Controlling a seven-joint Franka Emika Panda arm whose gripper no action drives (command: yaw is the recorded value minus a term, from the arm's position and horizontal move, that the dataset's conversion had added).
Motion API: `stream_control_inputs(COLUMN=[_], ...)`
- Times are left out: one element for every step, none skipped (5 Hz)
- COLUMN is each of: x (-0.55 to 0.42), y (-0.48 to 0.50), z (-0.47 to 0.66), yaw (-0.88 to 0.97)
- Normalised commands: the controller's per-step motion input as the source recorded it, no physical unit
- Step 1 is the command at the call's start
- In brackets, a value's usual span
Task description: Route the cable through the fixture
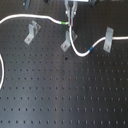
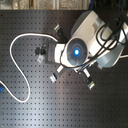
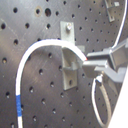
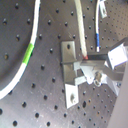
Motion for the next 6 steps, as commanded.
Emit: stream_control_inputs(x=[-0.002,-0.098,-0.202,-0.223,-0.064,0.123], y=[-0.019,-0.37,-0.223,0.073,0.177,-0.066], z=[0.0,0.0,-0.01,-0.02,-0.08,-0.37], yaw=[0.0,0.0,-0.12,0.0,0.0,-0.03])
